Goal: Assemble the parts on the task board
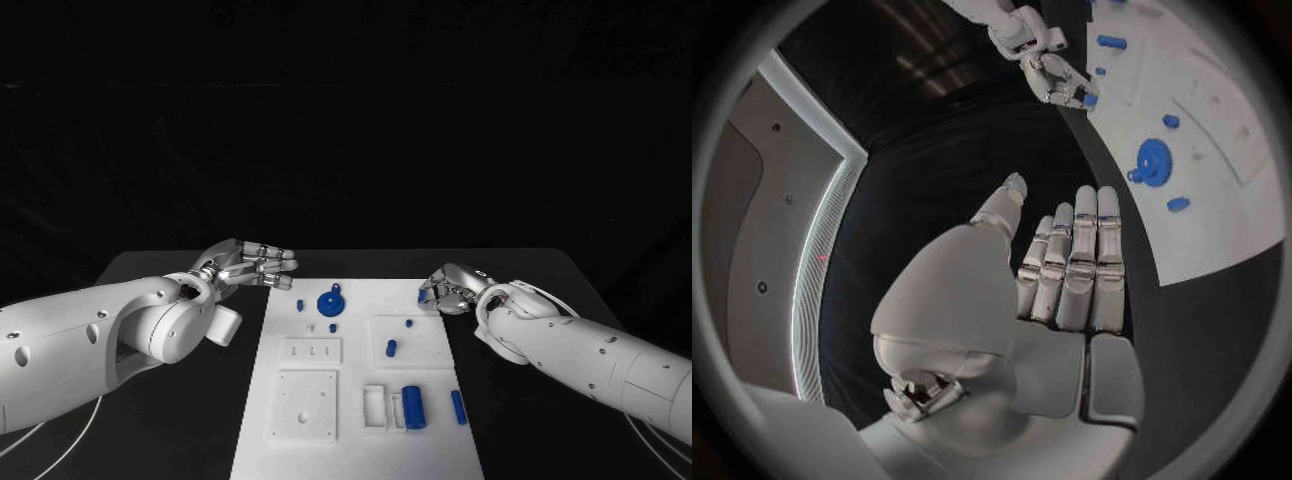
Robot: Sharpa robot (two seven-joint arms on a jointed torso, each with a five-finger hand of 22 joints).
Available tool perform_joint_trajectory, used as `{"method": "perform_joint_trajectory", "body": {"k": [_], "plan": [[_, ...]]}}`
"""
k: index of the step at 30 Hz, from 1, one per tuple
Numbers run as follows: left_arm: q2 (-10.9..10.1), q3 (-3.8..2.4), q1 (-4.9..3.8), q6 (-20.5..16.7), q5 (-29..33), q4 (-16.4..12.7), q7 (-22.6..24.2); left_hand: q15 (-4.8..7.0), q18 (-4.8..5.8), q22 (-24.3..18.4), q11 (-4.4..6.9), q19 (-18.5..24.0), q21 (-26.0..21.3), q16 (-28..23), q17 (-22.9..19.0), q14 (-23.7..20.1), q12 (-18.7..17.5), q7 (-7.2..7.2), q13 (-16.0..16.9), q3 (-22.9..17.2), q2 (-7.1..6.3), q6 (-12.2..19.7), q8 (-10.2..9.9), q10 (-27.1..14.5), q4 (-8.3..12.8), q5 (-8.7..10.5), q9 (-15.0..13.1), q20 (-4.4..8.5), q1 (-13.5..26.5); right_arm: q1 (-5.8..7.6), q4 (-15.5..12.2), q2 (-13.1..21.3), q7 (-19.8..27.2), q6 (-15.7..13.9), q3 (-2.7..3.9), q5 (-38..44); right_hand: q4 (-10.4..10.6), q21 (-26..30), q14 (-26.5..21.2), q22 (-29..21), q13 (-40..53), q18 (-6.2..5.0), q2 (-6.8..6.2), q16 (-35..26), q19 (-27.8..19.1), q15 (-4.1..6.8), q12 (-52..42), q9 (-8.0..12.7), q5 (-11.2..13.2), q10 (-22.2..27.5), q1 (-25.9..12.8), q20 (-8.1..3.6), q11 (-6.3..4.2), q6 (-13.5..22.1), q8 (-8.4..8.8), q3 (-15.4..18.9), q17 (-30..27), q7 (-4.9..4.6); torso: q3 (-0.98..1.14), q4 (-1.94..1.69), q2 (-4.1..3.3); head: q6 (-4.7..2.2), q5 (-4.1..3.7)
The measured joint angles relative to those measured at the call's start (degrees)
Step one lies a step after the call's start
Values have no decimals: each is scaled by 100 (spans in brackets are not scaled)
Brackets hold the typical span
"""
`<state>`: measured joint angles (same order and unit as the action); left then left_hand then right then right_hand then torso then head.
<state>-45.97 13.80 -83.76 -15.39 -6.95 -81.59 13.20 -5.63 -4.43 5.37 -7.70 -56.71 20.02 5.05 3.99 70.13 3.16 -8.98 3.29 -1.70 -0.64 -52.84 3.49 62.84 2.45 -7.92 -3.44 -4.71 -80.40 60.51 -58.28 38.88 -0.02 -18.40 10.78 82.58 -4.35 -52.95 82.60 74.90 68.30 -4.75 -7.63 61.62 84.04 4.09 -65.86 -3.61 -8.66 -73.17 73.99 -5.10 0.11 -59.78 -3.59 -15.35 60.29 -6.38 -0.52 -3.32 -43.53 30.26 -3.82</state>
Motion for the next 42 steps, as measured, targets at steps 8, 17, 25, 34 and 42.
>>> {"method": "perform_joint_trajectory", "body": {"k": [8, 17, 25, 34, 42], "plan": [[-2, 0, 0, 7, -3, -2, -7, 0, 0, 0, 0, 0, 0, 0, 0, 0, 0, 1, -1, 0, 0, -1, 0, 0, 0, 0, 0, 0, 0, 0, 10, -26, -3, 0, 0, 0, 16, 0, -1, 0, -7, 1, 0, 0, 0, 0, 0, 0, -22, 0, 0, 0, 0, 0, 0, 16, 0, 0, 0, -2, 0, -1, -3], [-9, 0, 0, 12, -7, -6, -11, 0, 0, 0, 1, 0, 0, 0, 0, 0, 0, -19, -1, 0, 0, 18, 0, 1, 0, 0, 0, 0, 0, 0, 27, -50, -6, -13, 1, -1, 62, 0, -1, 0, -7, 2, 0, 0, 0, -1, 0, 5, -50, -2, 0, 0, -1, -210, 1, -53, 0, 74, 0, -2, -3, 2, -3], [-12, 0, 0, 13, -11, -9, -16, 0, 0, 0, 1, 0, 0, 0, 0, 0, 0, -19, -1, 0, 0, -8, 0, 1, 0, 0, 0, 0, 0, 0, 35, -58, -11, -90, 1, -2, -27, -1, 13, 0, 24, 4, 210, 0, -19, 22, 0, 5, 532, 7, 3, -26, -73, -758, 34, -806, 6, 213, 3, 1, -3, 1, -4], [-14, 0, 0, 11, -21, -19, -43, 0, 0, 10, 33, 0, 0, 0, 0, 0, 0, 23, -2, -18, 33, -383, 0, 77, -18, 0, -12, 0, -34, -5, 38, -65, -16, -239, -2, 12, -269, -1, 21, 0, 42, 2, 337, 0, 0, 62, 0, 4, 556, -13, -62, -84, -134, -819, 28, -1070, 42, 199, 6, 4, -4, -2, -1], [-10, 0, 0, 13, -70, -28, -127, 270, 52, 173, 216, -230, 326, 450, 93, 418, 0, 153, -2, -90, 90, -720, 0, 554, -153, 0, -17, 229, -31, -6, -69, -74, -38, -359, -3, 26, -358, -1, 21, 0, 42, 2, 368, 0, 0, 62, 0, -2, 557, -13, -93, -84, -134, -821, 17, -1037, 48, 201, 6, 13, -4, -14, 5]]}}
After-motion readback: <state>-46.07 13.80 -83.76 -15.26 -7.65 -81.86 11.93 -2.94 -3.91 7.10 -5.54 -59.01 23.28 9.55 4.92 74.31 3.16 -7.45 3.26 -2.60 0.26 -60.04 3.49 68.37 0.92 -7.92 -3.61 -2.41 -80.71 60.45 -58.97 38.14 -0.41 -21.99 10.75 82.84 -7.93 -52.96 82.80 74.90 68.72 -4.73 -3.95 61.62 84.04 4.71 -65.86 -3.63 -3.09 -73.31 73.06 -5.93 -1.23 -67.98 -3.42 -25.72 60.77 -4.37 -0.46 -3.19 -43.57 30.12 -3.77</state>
